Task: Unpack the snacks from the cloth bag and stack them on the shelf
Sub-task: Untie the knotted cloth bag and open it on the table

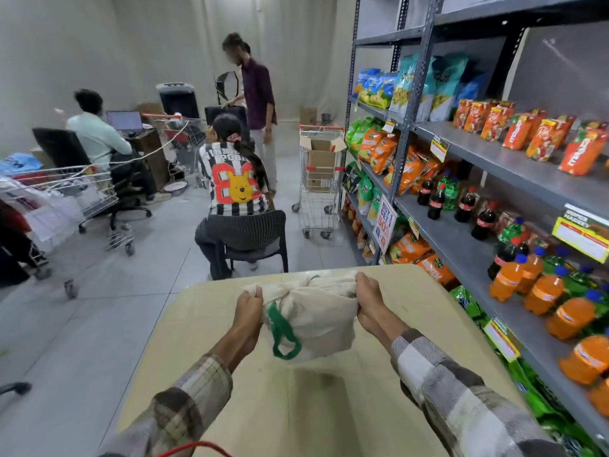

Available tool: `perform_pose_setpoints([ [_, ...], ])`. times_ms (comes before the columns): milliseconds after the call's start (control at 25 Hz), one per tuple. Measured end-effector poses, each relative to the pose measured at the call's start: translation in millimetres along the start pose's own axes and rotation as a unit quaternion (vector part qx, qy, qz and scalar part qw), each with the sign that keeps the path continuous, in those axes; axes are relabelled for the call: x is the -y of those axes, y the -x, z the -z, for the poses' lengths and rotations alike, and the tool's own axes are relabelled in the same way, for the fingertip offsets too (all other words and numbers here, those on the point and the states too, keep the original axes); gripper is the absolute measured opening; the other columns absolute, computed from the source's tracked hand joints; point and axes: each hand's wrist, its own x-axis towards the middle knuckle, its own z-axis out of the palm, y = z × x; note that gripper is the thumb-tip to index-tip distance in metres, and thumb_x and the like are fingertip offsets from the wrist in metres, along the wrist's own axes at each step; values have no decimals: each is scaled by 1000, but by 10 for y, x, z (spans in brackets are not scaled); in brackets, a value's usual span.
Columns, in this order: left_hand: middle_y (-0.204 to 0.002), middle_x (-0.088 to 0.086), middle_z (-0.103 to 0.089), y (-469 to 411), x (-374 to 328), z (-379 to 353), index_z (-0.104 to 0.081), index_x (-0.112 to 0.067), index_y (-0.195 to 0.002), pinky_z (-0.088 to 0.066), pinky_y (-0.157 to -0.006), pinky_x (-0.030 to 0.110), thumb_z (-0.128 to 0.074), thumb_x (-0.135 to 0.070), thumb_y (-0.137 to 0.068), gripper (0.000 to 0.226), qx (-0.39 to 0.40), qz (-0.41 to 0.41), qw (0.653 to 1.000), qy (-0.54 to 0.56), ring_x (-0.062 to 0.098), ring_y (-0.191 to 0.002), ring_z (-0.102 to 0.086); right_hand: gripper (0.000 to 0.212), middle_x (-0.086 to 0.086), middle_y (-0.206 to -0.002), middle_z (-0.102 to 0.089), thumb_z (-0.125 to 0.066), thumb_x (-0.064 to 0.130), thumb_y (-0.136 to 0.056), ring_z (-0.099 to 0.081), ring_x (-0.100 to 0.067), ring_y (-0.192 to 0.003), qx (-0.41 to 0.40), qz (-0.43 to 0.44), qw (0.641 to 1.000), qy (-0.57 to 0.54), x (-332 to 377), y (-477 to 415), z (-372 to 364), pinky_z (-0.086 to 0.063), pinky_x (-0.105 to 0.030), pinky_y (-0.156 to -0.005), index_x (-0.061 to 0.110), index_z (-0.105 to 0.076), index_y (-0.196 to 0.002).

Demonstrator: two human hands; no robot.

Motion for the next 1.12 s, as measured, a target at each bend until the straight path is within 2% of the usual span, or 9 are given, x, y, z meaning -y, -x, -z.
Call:
perform_pose_setpoints([
  [120, -76, 18, -63, -376, 292, 54, -58, 9, -87, -47, -59, 33, -38, -15, -105, 36, 45, 12, 997, -55, 25, -70, -57, 21, -12, -83, -57, -38, 15, -90, -51, -21, -76, 7, -19, 998, 65, -252, -354, -3, -40, -35, -68, 9, -56, -80],
  [200, -91, 24, -69, -498, 585, 119, -61, 9, -100, -54, -69, 41, -38, -16, -106, 35, 48, 31, 996, -74, 30, -81, -64, 32, -12, -90, -67, -37, 14, -91, -57, -22, -82, 7, -51, 993, 102, -555, -445, 65, -44, -35, -72, 0, -66, -90],
  [280, -105, 16, -73, -444, 844, 137, -63, 0, -114, -57, -86, 45, -39, -20, -106, 32, 65, 49, 993, -80, 29, -97, -69, 35, -12, -95, -68, -37, 12, -92, -57, -22, -86, -4, -82, 991, 101, -875, -411, 212, -44, -35, -75, -7, -64, -103],
  [400, -105, -3, -77, -229, 1223, 99, -69, -15, -113, -58, -88, 32, -43, -17, -105, 28, 89, 83, 990, -73, 12, -100, -71, 32, -10, -93, -66, -37, 13, -93, -57, -21, -85, -35, -127, 986, 100, -1337, -286, 480, -44, -35, -77, -7, -61, -100],
  [720, -107, 10, -73, 352, 1989, 76, -68, -11, -104, -57, -87, 37, -44, -18, -104, 26, -17, 197, 978, -67, 25, -100, -70, 20, -7, -79, -47, -38, 15, -96, -43, -17, -75, 5, -190, 957, 220, -1908, -4, 847, -32, -30, -69, 17, -48, -79],
  [800, -108, 21, -68, 471, 2159, 96, -64, 2, -108, -54, -89, 44, -46, -18, -103, 27, -52, 249, 960, -119, 38, -106, -65, 21, -8, -81, -51, -40, 16, -98, -47, -18, -76, 57, -222, 933, 279, -2021, 50, 954, -42, -31, -69, 16, -51, -80],
  [880, -116, 28, -65, 551, 2275, 117, -59, 11, -118, -52, -90, 47, -49, -18, -102, 35, -61, 292, 946, -129, 43, -112, -62, 19, -14, -93, -59, -42, 14, -100, -56, -25, -87, 99, -253, 913, 306, -2055, 38, 1012, -54, -46, -88, 8, -58, -90],
  [1040, -117, 26, -58, 674, 2263, 54, -53, 2, -114, -50, -88, 48, -67, -24, -90, 38, -214, 256, 912, -239, 42, -109, -59, 37, -18, -127, -54, -58, 13, -92, -50, -34, -120, 69, -62, 861, 500, -1952, 32, 947, -43, -45, -104, 5, -51, -128],
  [1120, -112, 15, -57, 691, 2190, 29, -52, -9, -110, -46, -85, 46, -72, -29, -86, 37, -219, 118, 902, -353, 36, -105, -55, 27, -5, -110, -55, -60, 12, -89, -52, -24, -103, 91, 80, 876, 466, -1848, 85, 806, -49, -43, -93, 18, -54, -115],
])
